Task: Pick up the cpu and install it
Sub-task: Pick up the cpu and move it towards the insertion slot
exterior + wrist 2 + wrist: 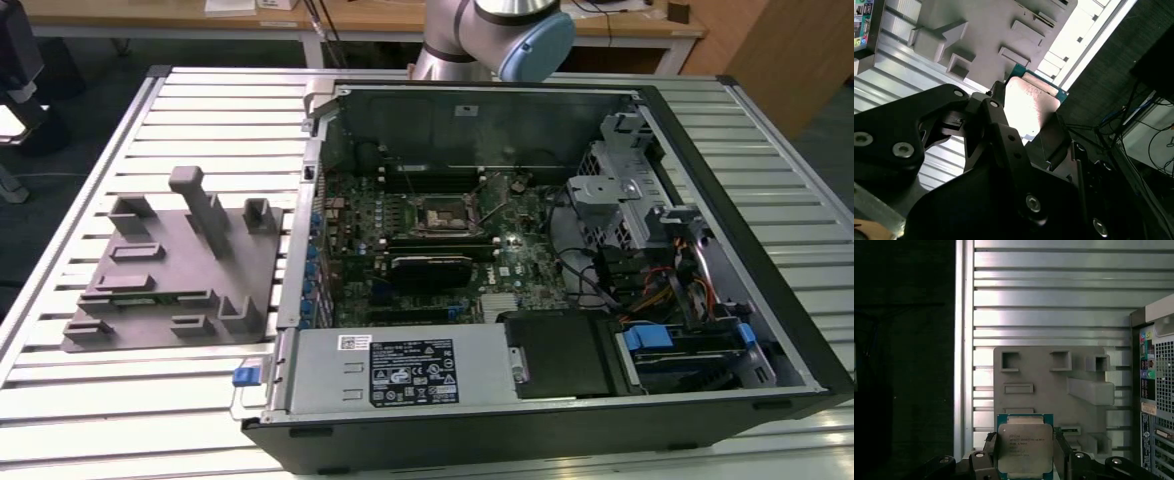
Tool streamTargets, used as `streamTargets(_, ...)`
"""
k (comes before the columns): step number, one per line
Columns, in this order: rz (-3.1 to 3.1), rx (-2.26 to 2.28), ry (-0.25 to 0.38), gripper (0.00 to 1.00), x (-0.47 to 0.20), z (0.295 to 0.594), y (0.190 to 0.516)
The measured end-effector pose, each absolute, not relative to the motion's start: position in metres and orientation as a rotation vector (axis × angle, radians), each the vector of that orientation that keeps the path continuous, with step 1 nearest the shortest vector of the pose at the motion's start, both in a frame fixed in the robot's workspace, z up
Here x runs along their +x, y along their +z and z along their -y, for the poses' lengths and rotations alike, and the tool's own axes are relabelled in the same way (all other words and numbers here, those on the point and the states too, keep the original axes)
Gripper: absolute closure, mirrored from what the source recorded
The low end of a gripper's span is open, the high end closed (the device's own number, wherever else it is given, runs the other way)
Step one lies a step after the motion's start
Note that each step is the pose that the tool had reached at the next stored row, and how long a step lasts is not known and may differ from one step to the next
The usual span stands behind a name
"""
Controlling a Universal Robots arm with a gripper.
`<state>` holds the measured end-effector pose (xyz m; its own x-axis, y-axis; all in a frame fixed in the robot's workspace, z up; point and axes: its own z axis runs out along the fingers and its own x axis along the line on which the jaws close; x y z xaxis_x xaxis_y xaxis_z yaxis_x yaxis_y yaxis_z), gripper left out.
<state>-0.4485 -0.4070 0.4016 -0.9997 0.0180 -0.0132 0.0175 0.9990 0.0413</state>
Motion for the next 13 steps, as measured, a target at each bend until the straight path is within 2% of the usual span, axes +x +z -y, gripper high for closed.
streamTargets(13,-3.127,0.028,0.065,0.47,-0.448,0.407,0.413)
